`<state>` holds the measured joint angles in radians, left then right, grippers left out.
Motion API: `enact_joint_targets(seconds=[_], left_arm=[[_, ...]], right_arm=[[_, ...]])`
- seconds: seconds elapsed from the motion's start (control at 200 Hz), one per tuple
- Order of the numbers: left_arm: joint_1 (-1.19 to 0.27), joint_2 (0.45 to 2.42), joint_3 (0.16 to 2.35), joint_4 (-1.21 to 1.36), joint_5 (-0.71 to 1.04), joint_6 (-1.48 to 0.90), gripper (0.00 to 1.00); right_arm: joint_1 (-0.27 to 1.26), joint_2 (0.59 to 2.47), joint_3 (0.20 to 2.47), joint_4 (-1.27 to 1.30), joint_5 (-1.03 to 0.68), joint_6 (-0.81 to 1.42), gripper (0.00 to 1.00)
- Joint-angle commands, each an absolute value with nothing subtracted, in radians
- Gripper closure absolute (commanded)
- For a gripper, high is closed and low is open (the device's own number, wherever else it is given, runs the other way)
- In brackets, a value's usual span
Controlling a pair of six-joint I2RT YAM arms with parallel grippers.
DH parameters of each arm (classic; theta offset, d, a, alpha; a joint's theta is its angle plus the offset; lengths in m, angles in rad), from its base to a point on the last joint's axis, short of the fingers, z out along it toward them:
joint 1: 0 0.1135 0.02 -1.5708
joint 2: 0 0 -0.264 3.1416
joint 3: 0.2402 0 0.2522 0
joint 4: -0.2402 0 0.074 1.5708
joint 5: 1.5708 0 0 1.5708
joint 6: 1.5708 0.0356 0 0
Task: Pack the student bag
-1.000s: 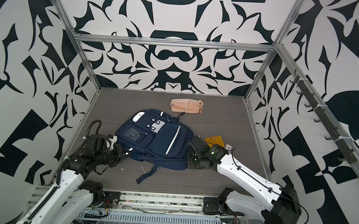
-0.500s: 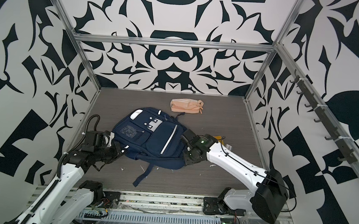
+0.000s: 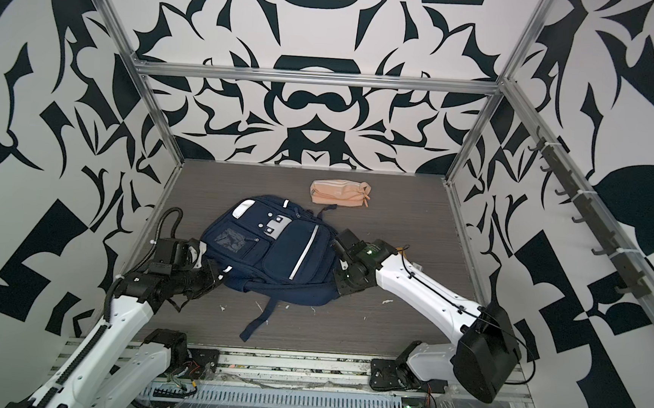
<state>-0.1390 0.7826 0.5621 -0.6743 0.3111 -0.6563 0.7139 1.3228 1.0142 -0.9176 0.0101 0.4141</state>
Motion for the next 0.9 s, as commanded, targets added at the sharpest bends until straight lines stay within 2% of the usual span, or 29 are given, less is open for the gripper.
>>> enact_joint_targets(seconds=[0.0, 0.14, 0.17, 0.34, 0.52, 0.695, 0.895], left_arm=[[-0.104, 0.816, 0.609, -0.6, 0.221, -0.601, 0.87], [-0.117, 0.819, 0.644, -0.586, 0.341, -0.521, 0.09], [-0.121, 0.807, 0.653, -0.599, 0.345, -0.506, 0.0], [-0.214, 0.747, 0.674, -0.601, 0.332, -0.496, 0.01], [-0.467, 0.793, 0.719, -0.528, 0.401, -0.432, 0.06], [-0.655, 0.908, 0.73, -0.442, 0.406, -0.423, 0.13], [-0.763, 1.08, 0.738, -0.317, 0.408, -0.41, 0.14]], right_arm=[[0.681, 1.274, 1.041, -1.001, 0.073, 0.352, 1.0], [0.737, 1.241, 1.022, -0.824, -0.141, 0.268, 1.0], [0.757, 1.242, 1.027, -0.803, -0.163, 0.254, 1.0], [0.861, 1.259, 1.046, -0.694, -0.271, 0.214, 1.0], [0.897, 1.31, 1.088, -0.618, -0.372, 0.205, 1.0], [0.896, 1.327, 1.097, -0.585, -0.43, 0.205, 1.0], [0.897, 1.329, 1.115, -0.585, -0.44, 0.218, 1.0]])
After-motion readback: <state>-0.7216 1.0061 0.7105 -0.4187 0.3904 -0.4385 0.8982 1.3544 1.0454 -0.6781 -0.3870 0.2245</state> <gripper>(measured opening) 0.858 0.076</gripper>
